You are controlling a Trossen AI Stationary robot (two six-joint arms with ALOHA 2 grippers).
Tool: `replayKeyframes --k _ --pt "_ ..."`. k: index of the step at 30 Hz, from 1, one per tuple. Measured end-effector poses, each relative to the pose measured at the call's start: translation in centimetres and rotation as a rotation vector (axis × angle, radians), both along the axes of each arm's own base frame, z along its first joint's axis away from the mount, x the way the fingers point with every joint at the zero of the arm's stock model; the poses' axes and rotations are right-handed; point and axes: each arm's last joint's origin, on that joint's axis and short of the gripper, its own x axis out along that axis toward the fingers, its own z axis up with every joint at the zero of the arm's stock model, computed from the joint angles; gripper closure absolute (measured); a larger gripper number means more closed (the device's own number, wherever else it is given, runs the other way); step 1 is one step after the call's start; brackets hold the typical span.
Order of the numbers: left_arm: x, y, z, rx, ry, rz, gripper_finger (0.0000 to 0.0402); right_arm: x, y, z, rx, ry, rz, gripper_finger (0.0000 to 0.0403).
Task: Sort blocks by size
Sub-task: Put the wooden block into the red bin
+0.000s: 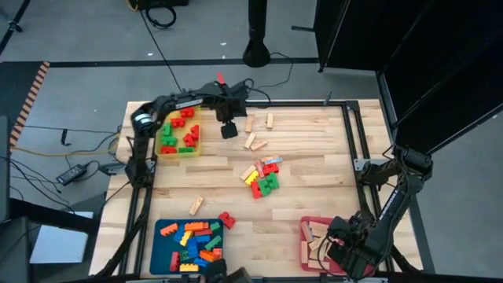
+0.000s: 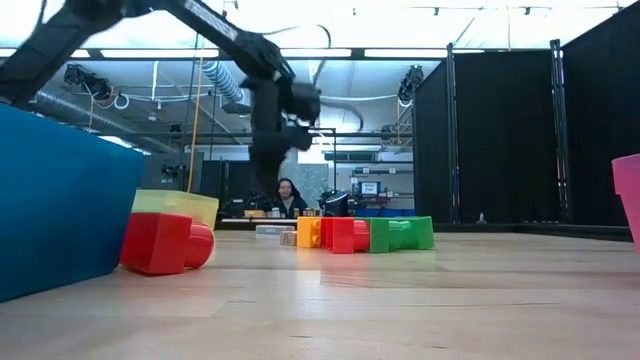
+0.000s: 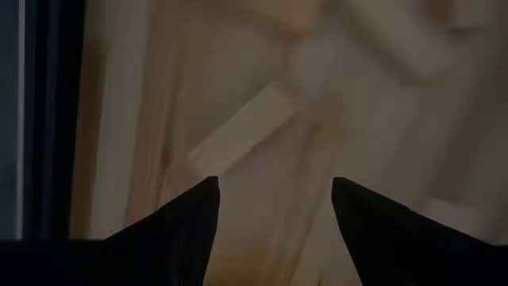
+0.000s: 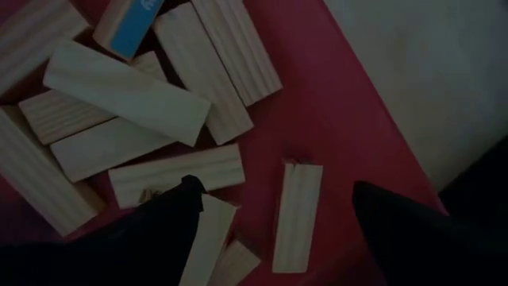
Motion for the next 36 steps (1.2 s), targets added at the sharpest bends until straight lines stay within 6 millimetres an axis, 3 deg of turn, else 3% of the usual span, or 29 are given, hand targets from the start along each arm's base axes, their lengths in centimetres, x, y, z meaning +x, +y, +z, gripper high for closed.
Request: replayKeyframes --k 4,10,16,22,32,36 --pt "1.2 0.4 -1.0 0.059 0.007 0.283 0.0151 -0.2 0.0 -0.1 -0.005 -0.001 0.004 0.0069" --pt "2.4 1.5 0.2 0.107 -0.287 1.027 0.0151 -0.9 0.0 -0.8 -0.020 -0.009 -0.087 0.0075" --pt "2.6 0.7 0.4 0.080 -0.382 1.442 0.0151 -1.6 0.1 -1.1 -0.026 -0.015 -0.136 0.0081" --pt "3.3 -1.1 -0.1 0.201 -0.506 1.686 0.0151 -2.1 0.1 -1.8 -0.025 -0.023 -0.176 0.0085" --pt "2.6 -2.1 -3.7 0.114 -0.503 1.954 0.0151 -2.2 0.1 -2.0 -0.018 -0.022 -0.168 0.0087" --pt "2.5 -2.4 -5.0 0.064 -0.505 1.970 0.0154 -2.2 0.1 -2.0 -0.020 -0.022 -0.169 0.0092"
